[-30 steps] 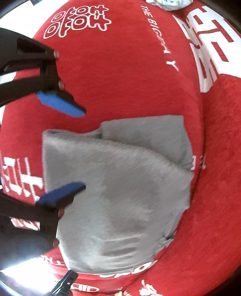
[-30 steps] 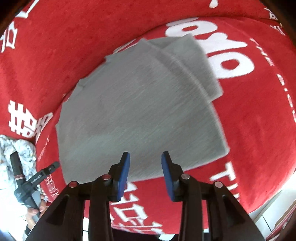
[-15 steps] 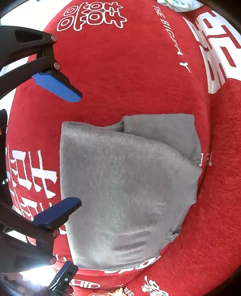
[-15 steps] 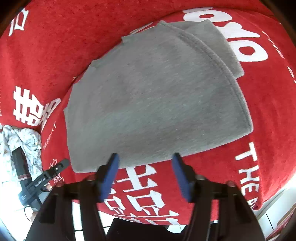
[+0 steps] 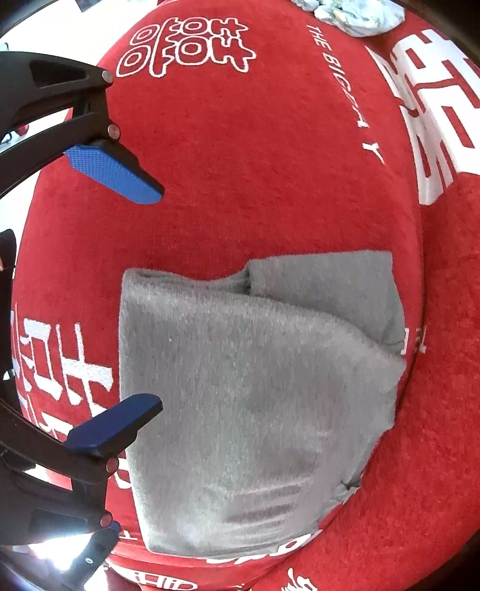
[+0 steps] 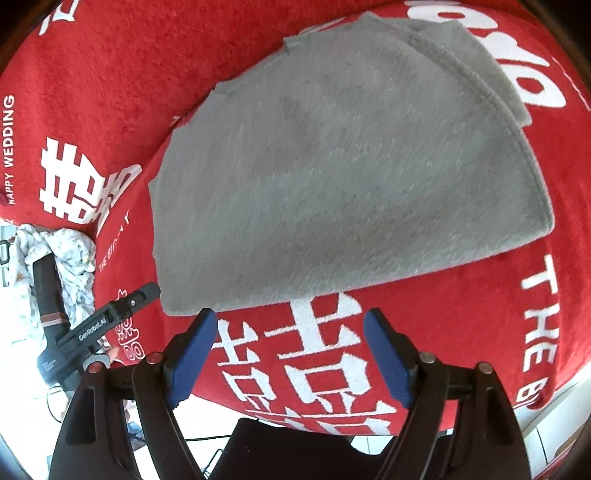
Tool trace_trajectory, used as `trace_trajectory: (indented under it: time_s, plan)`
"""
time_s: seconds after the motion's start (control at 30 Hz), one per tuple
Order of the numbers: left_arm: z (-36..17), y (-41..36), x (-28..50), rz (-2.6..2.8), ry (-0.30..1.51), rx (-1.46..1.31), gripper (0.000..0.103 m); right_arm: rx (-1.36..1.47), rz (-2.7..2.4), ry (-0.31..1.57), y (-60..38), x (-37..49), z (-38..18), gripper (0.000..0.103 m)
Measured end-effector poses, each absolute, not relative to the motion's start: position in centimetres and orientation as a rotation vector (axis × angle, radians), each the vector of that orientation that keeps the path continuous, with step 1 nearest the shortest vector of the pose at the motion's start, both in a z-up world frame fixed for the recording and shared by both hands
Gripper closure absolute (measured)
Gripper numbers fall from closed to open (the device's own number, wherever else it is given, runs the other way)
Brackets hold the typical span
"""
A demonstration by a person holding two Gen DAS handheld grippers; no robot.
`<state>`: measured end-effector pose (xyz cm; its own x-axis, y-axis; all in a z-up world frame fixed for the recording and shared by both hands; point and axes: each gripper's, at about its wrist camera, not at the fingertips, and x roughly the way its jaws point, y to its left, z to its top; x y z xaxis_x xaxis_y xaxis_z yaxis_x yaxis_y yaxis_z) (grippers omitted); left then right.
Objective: Fold small clothes
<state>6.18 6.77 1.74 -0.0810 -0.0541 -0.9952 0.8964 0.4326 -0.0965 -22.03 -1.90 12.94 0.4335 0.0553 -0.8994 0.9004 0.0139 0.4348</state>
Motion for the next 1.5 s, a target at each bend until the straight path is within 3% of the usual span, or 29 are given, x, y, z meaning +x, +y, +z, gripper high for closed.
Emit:
trace_trajectory:
  time_s: [0.47, 1.0, 1.3, 1.37, 1.43, 1.47, 1.5]
  plan:
    - [0.9, 8.2, 10.8, -0.916, 1.529, 0.625, 0.000, 1.527, -0.758, 0.854, -0.9, -20.3, 10.8, 0.019]
    - [-1.8, 5.7, 14.0, -0.953, 1.610, 0.530, 0.000, 1.938, -0.548, 0.381, 0.8, -15.4, 2.9, 0.019]
    - [-3.3, 3.7, 14.1, -1.050, 1.696, 0.476, 0.000, 1.992, -0.542, 0.271, -0.7, -13.1, 2.7, 0.017]
    - [-3.4, 3.2, 14.3, -1.084, 1.726, 0.450, 0.000, 2.031, -0.540, 0.257, -0.9, -13.0, 2.6, 0.028]
    - [-3.6, 2.7, 14.2, -1.108, 1.752, 0.436, 0.000, 2.083, -0.499, 0.248, -1.1, -12.9, 1.9, 0.086]
    - [-3.8, 2.3, 14.1, -1.126, 1.770, 0.431, 0.000, 2.098, -0.475, 0.229, -1.1, -13.1, 1.7, 0.094]
    - [-4.0, 1.7, 14.0, -1.135, 1.778, 0.433, 0.000, 2.095, -0.463, 0.212, -1.3, -13.3, 1.8, 0.094]
